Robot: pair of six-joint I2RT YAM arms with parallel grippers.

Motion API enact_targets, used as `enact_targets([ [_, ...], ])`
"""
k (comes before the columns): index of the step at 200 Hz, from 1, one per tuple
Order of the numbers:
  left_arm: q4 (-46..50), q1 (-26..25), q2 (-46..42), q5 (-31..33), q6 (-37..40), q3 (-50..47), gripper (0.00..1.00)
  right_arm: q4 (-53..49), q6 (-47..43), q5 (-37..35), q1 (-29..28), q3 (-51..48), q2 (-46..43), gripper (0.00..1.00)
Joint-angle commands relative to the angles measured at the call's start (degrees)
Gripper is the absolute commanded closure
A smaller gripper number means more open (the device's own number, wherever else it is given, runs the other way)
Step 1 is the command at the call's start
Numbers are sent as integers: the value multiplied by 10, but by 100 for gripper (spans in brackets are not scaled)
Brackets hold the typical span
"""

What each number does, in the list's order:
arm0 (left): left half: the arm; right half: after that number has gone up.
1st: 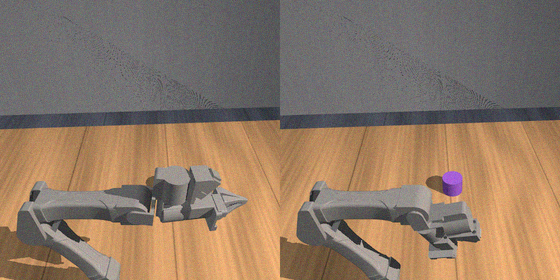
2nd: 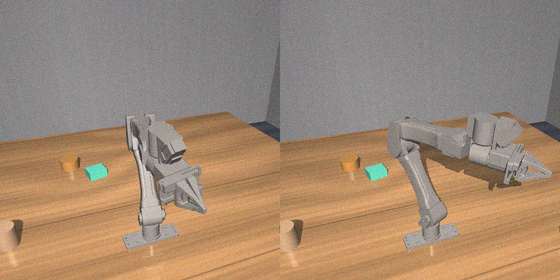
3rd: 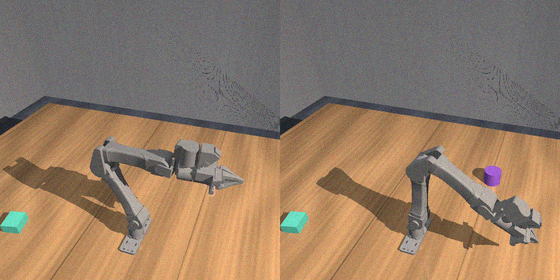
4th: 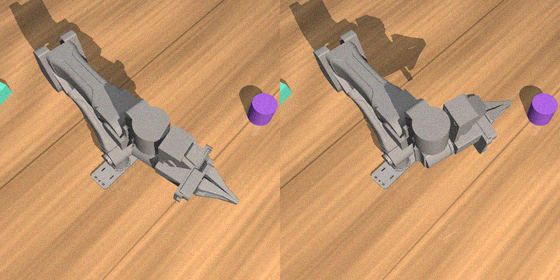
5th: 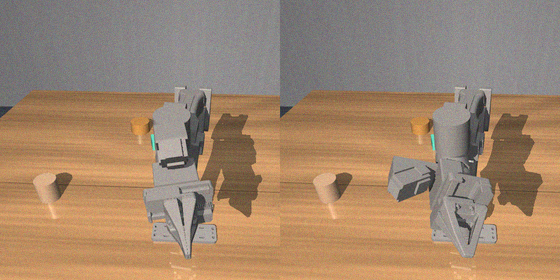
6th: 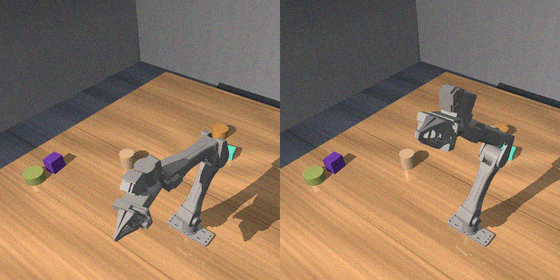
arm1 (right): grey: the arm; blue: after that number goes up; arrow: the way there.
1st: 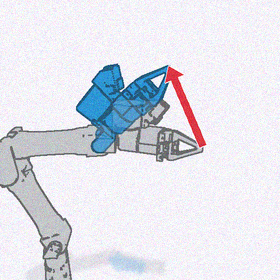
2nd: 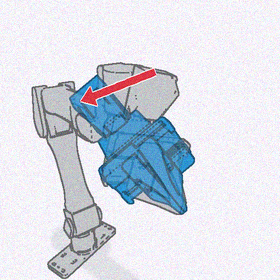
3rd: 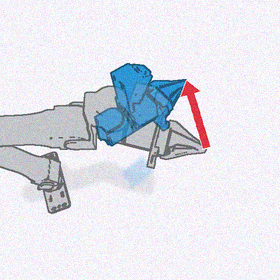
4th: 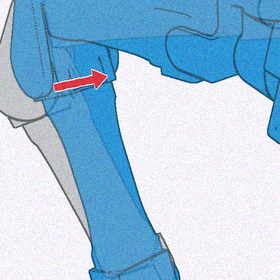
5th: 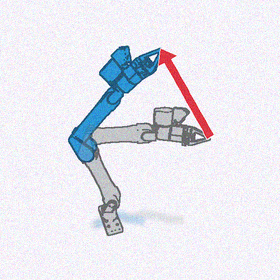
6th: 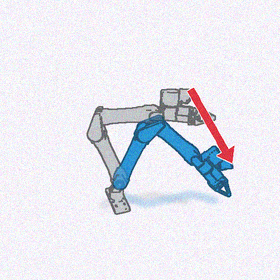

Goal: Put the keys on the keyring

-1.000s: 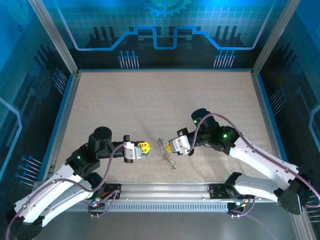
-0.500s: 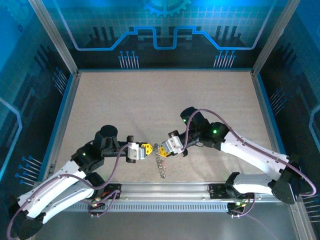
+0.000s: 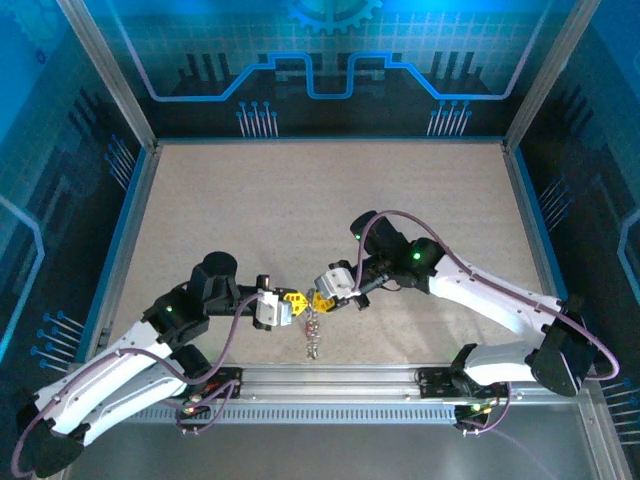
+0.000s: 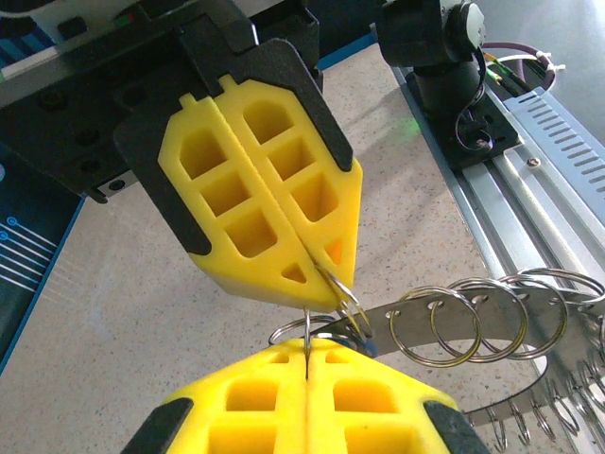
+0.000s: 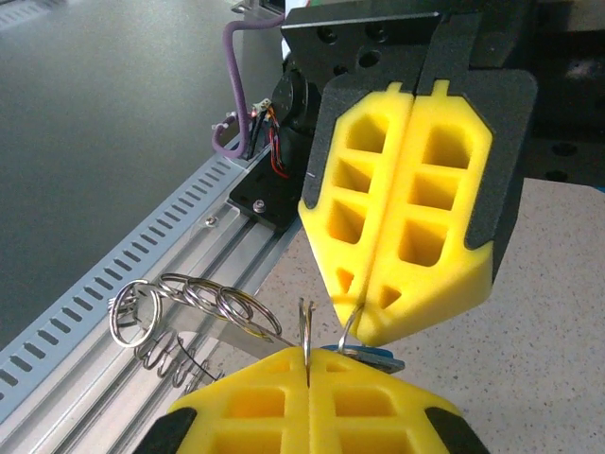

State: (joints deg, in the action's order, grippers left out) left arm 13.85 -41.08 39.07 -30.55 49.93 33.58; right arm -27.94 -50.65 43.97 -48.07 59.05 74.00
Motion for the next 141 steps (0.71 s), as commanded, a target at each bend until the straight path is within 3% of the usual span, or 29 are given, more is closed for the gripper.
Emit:
enact_targets([
  [1, 1, -4, -5, -27, 22, 1, 100, -12, 16, 11, -7, 18, 6, 100],
  [141, 24, -20, -10, 7, 69, -5, 100, -8, 85, 4, 14, 29, 27, 100],
])
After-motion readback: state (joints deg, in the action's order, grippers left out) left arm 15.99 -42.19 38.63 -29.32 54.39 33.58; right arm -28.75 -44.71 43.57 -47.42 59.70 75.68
